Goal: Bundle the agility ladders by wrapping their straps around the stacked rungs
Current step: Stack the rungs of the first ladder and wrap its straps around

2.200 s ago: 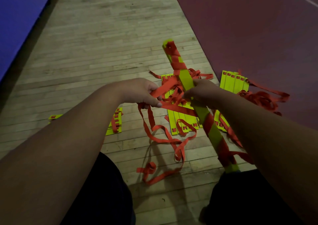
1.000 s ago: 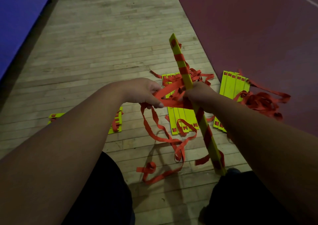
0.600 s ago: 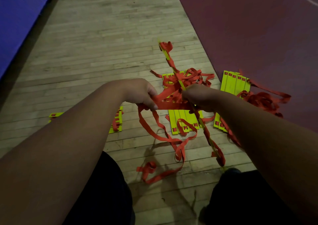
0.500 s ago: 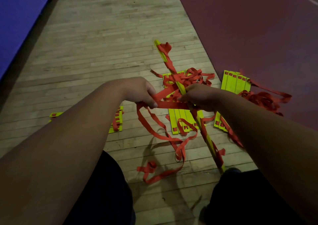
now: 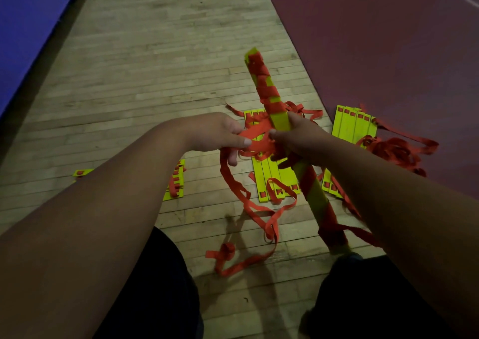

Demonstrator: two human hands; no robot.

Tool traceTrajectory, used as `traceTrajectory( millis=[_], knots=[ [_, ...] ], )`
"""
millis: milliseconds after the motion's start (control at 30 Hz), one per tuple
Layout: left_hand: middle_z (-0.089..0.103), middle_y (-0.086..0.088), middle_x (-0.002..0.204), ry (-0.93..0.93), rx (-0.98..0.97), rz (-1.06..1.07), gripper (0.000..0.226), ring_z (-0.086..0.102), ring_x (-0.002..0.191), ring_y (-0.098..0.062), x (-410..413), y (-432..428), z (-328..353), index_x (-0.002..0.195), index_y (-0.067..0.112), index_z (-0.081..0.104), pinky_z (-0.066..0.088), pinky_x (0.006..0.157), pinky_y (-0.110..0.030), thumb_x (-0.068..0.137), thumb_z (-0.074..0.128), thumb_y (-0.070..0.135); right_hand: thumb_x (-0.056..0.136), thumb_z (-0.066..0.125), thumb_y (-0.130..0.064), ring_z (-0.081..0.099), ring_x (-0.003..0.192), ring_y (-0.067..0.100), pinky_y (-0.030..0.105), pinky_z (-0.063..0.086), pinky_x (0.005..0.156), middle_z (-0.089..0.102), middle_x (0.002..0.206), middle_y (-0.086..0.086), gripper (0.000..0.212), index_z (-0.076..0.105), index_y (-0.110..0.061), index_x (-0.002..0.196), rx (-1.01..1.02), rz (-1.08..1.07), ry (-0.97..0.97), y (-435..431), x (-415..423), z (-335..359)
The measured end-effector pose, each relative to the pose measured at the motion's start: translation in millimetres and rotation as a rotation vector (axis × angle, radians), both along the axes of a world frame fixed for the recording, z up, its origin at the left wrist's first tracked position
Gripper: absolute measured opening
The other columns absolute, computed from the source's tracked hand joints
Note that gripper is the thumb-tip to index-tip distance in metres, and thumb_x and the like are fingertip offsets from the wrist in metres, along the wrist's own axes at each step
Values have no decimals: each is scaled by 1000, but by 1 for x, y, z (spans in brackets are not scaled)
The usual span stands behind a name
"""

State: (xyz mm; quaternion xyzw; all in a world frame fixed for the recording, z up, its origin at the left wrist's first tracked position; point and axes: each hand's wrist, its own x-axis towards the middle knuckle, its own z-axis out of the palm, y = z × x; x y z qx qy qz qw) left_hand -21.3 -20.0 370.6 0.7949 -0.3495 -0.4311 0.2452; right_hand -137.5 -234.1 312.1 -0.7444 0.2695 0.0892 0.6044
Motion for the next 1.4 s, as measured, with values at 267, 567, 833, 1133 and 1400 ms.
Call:
traceTrajectory(
  millis=[267, 567, 833, 1133, 1400],
  knots=[
    [73, 6, 71, -141, 7, 36, 34, 63, 61, -12, 4, -6, -14, 106, 6, 71, 52, 68, -30, 111, 59, 37, 107, 46, -13, 53, 70, 22, 35, 52, 56, 53, 93, 14, 17, 57, -6, 119, -52, 80, 150, 9, 5, 6],
    [74, 3, 78, -95, -49, 76, 14, 57, 59, -10, 7, -2, -14, 101, 10, 66, 44, 65, -34, 106, 61, 22, 97, 56, 9, 64, 80, 26, 33, 62, 67, 58, 97, 19, 12, 61, 2, 106, 160, 129, 158, 0, 3, 17],
    [66, 4, 73, -47, -107, 189, 13, 51, 59, -10, 10, -3, -13, 99, 25, 74, 44, 62, -32, 106, 62, 24, 98, 75, -16, 75, 104, 25, 36, 61, 92, 80, 107, 11, 28, 73, 2, 120, 269, 204, 101, -6, -1, 21],
    [60, 4, 70, -66, -88, 184, 17, 47, 55, -7, 5, -7, -8, 103, 8, 72, 45, 58, -27, 107, 61, 21, 99, 72, 1, 73, 76, 25, 42, 62, 69, 68, 112, 20, 47, 51, -18, 136, 296, 119, 26, 10, -1, 15],
    [80, -9, 89, 21, -55, 273, 29, 45, 53, -13, 10, -9, -6, 121, 15, 72, 43, 58, -30, 96, 63, 5, 103, 61, -4, 55, 62, 16, 32, 50, 56, 53, 78, 7, 9, 57, -8, 110, 304, 41, 66, 10, 3, 16]
  ],
)
